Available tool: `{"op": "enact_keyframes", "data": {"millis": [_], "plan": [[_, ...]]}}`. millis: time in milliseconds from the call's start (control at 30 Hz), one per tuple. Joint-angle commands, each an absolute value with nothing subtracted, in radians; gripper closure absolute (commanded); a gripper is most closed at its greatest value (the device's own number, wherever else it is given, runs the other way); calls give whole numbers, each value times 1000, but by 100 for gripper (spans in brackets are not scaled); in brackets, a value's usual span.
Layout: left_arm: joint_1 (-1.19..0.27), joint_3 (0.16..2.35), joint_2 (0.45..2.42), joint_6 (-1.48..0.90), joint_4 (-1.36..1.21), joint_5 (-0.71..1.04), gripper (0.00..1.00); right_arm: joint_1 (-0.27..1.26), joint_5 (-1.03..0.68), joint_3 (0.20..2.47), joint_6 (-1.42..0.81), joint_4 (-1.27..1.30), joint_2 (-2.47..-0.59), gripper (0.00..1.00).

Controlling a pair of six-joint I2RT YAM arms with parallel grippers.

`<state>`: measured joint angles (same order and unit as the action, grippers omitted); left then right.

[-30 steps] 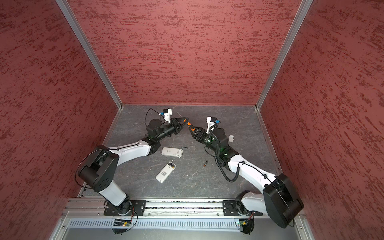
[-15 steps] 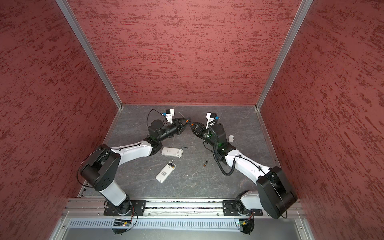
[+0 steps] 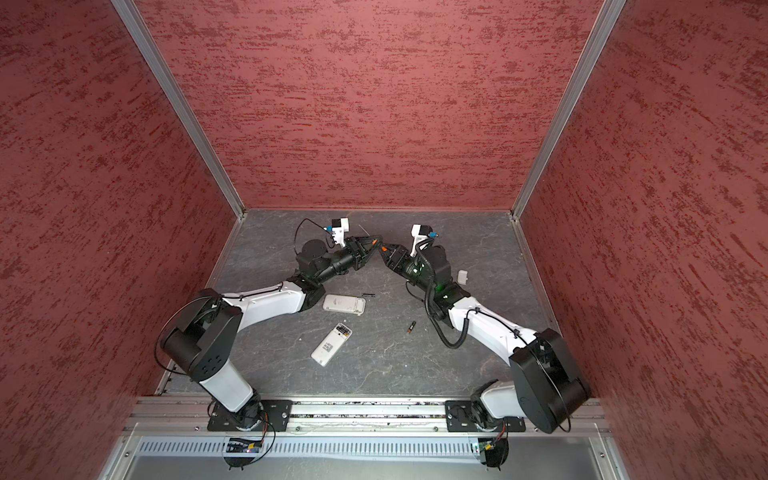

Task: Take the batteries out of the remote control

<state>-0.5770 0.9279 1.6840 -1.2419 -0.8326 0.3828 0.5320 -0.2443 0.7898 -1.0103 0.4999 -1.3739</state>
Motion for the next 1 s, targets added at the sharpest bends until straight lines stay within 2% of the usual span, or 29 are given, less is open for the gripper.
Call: {"op": "enact_keyframes", "data": {"millis": [0,300,367,467,500,633,667,800,967], "plan": [[-574,950,1685,-1224,-850,380,100,527,-253,798,-1038,525,-1349,62],[-580,939,1684,-1226,-856,382,100,526,-270,808,-1037,530,-1366,96],[-578,934,1680,-1225,-855,381,100,525,-271,812,-1029,519,-1361,100],[-571,922,1668,-1220,-849,380,100,520,-283,820,-1012,489,-1349,100],[-562,916,1659,-1215,-843,379,95,519,-290,822,-1003,472,-1343,100],[-510,883,1615,-1197,-807,403,62,507,-331,828,-956,371,-1316,100],[-497,871,1602,-1191,-800,406,57,503,-339,832,-944,344,-1311,100],[-436,819,1517,-1150,-722,424,47,492,-385,861,-879,211,-1289,100],[-329,749,1354,-1050,-449,440,47,488,-444,894,-800,63,-1256,100]]}}
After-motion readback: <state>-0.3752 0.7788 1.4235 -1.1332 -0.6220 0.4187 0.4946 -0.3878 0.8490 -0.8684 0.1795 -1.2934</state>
